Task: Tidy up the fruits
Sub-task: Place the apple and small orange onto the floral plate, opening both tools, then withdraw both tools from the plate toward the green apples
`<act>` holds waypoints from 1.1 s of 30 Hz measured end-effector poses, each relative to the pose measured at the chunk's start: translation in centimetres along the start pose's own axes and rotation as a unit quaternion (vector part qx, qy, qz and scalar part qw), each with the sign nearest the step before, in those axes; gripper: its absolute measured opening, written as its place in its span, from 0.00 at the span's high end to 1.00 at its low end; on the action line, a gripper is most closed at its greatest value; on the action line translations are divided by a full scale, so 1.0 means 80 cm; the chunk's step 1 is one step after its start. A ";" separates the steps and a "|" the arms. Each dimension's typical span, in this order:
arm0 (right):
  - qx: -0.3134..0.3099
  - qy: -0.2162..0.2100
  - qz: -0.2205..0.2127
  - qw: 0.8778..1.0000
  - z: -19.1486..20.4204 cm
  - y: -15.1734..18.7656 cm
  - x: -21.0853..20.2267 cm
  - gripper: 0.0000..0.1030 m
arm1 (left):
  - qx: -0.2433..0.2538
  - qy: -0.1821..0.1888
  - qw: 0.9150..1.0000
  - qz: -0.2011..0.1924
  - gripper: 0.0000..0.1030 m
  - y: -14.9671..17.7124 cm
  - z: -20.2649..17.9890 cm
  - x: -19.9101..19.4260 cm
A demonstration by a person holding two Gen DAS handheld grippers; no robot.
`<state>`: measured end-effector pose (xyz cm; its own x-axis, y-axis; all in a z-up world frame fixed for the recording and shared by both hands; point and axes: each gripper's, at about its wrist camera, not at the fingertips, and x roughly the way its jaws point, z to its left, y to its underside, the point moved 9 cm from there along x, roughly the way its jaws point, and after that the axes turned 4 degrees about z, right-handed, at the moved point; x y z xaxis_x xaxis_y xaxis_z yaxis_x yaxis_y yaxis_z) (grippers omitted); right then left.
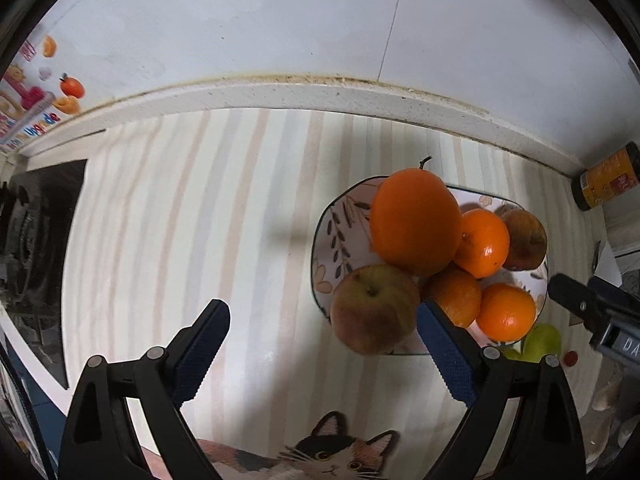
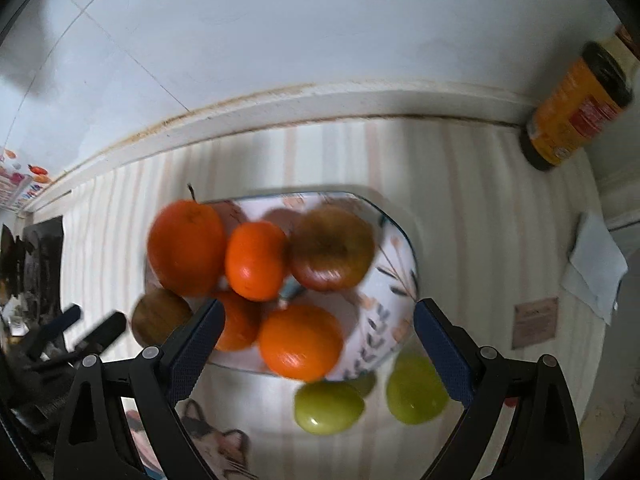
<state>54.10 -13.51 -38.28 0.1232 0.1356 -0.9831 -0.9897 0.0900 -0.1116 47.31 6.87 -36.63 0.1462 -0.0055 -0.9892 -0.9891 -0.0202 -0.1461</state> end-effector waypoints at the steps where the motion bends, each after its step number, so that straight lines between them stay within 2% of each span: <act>1: -0.002 0.007 -0.003 1.000 -0.004 0.008 -0.002 0.05 | 0.001 -0.003 1.000 -0.003 0.07 0.002 0.000 -0.002; 11: -0.018 0.023 -0.035 0.999 -0.011 0.066 -0.038 0.05 | 0.012 -0.006 0.999 -0.041 0.07 0.044 -0.011 -0.050; 21: -0.034 0.015 -0.093 0.995 -0.001 0.122 -0.127 0.06 | 0.036 0.002 0.994 -0.100 0.07 0.086 -0.030 -0.145; 33: -0.039 0.010 -0.153 0.987 -0.001 0.192 -0.234 0.06 | 0.046 0.028 0.989 -0.139 0.07 0.138 -0.044 -0.229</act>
<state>36.59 -14.78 -21.65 0.4160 0.0942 -0.9045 -0.9094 0.0474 -0.4133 33.81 3.24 -20.10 0.4110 -0.0684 -0.9091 -0.9077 0.0618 -0.4151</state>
